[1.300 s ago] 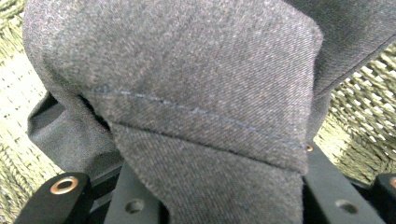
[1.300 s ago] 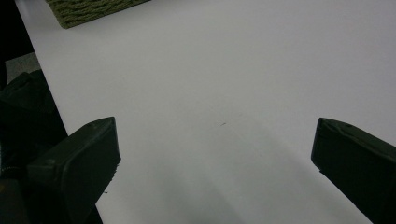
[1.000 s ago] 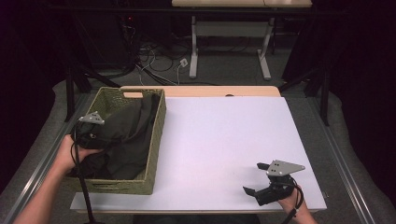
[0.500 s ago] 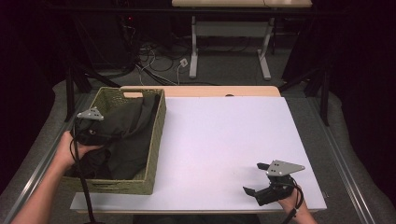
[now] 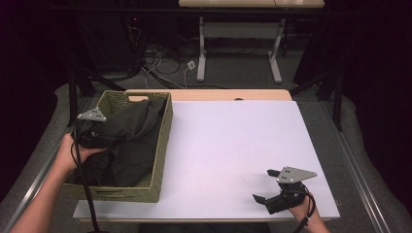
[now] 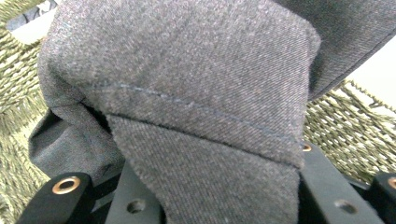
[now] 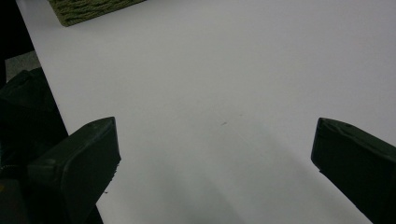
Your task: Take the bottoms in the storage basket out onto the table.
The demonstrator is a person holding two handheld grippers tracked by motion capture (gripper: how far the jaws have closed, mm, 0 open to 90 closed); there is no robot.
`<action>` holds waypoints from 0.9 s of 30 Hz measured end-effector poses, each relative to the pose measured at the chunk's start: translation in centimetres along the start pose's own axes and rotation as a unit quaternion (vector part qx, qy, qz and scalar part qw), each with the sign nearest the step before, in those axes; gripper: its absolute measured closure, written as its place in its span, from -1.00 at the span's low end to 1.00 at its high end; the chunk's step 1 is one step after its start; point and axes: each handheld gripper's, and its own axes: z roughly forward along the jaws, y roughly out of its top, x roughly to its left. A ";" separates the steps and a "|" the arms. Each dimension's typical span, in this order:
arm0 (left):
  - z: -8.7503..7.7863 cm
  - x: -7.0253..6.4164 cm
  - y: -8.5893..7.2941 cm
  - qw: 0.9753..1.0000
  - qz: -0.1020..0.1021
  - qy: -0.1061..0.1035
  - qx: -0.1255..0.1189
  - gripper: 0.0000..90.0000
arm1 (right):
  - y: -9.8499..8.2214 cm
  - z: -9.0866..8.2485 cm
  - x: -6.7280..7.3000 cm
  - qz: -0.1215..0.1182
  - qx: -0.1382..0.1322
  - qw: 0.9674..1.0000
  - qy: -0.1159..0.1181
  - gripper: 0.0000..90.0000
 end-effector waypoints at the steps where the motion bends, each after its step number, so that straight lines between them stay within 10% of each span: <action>1: -0.1 -0.1 0.1 1.000 -0.001 -0.001 0.001 0.45 | 0.0 0.0 0.0 0.000 0.000 1.000 0.000 -0.98; 27: -2.3 0.1 1.7 0.999 -0.004 0.001 -0.044 0.46 | -0.1 -0.1 0.0 -0.001 0.004 1.000 -0.001 -0.98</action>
